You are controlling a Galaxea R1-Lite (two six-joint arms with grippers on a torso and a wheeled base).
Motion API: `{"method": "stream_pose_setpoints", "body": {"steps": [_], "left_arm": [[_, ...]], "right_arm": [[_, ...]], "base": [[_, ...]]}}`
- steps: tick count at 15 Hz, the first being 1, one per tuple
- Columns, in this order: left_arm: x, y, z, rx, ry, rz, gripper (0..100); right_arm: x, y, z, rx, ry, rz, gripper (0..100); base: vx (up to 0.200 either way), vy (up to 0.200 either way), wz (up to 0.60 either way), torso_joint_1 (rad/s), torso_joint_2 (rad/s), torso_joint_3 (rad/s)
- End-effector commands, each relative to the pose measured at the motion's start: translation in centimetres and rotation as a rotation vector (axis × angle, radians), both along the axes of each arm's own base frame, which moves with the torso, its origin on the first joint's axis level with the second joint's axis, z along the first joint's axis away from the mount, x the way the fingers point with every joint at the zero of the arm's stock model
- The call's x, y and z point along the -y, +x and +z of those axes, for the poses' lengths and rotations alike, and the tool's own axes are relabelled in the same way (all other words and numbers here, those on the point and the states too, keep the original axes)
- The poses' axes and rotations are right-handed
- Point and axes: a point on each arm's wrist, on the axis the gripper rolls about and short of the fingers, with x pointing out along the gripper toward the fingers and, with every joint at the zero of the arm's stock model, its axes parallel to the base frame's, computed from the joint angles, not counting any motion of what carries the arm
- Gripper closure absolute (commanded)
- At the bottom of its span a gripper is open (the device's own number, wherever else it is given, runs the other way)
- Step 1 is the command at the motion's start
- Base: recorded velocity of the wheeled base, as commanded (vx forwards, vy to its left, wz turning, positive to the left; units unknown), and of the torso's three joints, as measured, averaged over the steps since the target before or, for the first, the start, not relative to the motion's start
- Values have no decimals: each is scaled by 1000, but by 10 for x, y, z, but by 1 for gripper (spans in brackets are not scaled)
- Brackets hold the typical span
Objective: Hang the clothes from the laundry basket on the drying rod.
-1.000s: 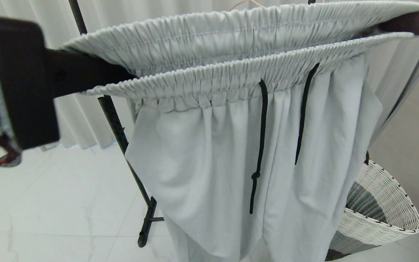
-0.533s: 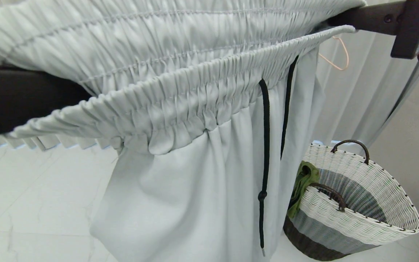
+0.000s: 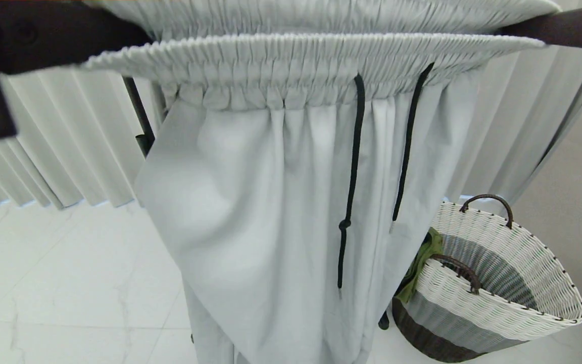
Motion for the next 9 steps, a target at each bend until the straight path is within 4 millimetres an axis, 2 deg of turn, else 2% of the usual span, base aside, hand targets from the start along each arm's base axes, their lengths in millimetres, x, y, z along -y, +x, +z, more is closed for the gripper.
{"method": "stream_pose_setpoints", "body": {"steps": [1,5,9], "left_arm": [[18,23,-7,8,41,53,100],[25,27,-32,-35,115,52,100],[16,30,-24,-19,91,89,100]], "right_arm": [[21,-19,5,9,11,-6,100],[27,-26,-13,-40,-42,-1,100],[27,-26,-12,-37,-41,1,100]], "base": [[0,0,0,0,0,0],[0,0,0,0,0,0],[0,0,0,0,0,0]]}}
